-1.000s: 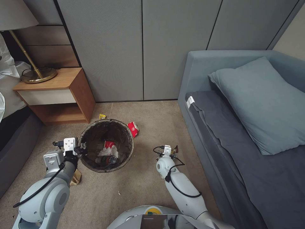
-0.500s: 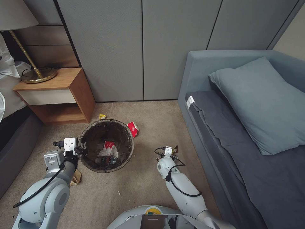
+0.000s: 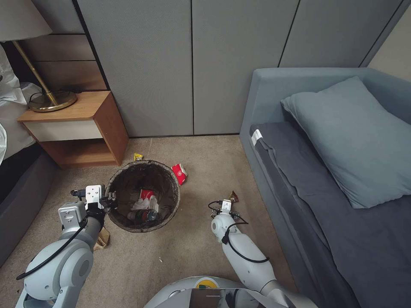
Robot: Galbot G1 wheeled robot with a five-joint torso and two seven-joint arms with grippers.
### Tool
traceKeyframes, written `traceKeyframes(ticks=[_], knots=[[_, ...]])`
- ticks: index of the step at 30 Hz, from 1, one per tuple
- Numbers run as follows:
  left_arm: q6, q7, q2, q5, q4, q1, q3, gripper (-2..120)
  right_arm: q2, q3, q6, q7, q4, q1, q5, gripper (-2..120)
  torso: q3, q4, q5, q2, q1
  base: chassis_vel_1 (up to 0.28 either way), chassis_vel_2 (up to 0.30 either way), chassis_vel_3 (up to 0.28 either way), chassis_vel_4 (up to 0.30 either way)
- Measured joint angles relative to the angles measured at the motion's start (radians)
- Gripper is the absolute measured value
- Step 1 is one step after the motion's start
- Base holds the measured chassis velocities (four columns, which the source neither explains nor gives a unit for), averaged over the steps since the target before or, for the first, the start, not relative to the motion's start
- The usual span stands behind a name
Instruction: Pick up the trash bin, then pick up the garbage from the floor and place it into the trash bin.
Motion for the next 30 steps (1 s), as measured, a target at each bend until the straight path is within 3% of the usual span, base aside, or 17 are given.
traceKeyframes(ticks=[6, 8, 14, 17, 21, 27, 30], knots=[[0.000, 0.000, 0.001, -0.001, -0.001, 0.001, -0.001, 3, 0.004, 0.000, 0.012, -0.016, -0.005, 0.001, 0.001, 79, 0.000, 0.0001, 0.0000, 0.000, 0.000, 0.000, 0.000, 0.000, 0.000], [0.000, 0.000, 0.002, -0.001, -0.001, 0.001, -0.001, 3, 0.003, -0.001, 0.015, -0.021, 0.000, -0.002, -0.001, 67, 0.000, 0.0002, 0.0001, 0.000, 0.000, 0.000, 0.000, 0.000, 0.000], [0.000, 0.000, 0.001, -0.001, -0.001, 0.001, -0.001, 3, -0.003, -0.004, 0.018, -0.022, 0.014, -0.009, -0.009, 50, 0.000, 0.0004, 0.0004, 0.000, 0.000, 0.000, 0.000, 0.000, 0.000], [0.000, 0.000, -0.002, 0.000, -0.001, -0.001, 0.000, 3, -0.013, -0.010, 0.019, -0.022, 0.028, -0.015, -0.015, 34, 0.000, -0.0002, -0.0003, 0.000, 0.000, 0.000, 0.000, 0.000, 0.000], [0.000, 0.000, -0.005, 0.001, -0.001, -0.001, 0.001, 3, -0.015, -0.012, 0.020, -0.022, 0.034, -0.017, -0.016, 25, 0.000, -0.0001, -0.0004, 0.000, 0.000, 0.000, 0.000, 0.000, 0.000], [0.000, 0.000, -0.007, 0.002, -0.001, 0.000, 0.000, 3, -0.027, -0.013, 0.033, -0.029, 0.051, -0.023, -0.038, 0, 0.000, -0.0001, 0.0000, 0.000, 0.000, 0.000, 0.000, 0.000, 0.000], [0.000, 0.000, -0.010, 0.002, -0.002, 0.000, 0.000, 3, -0.044, -0.010, 0.041, -0.041, 0.096, -0.035, -0.065, 0, 0.000, 0.0001, 0.0001, 0.000, 0.000, 0.000, 0.000, 0.000, 0.000]])
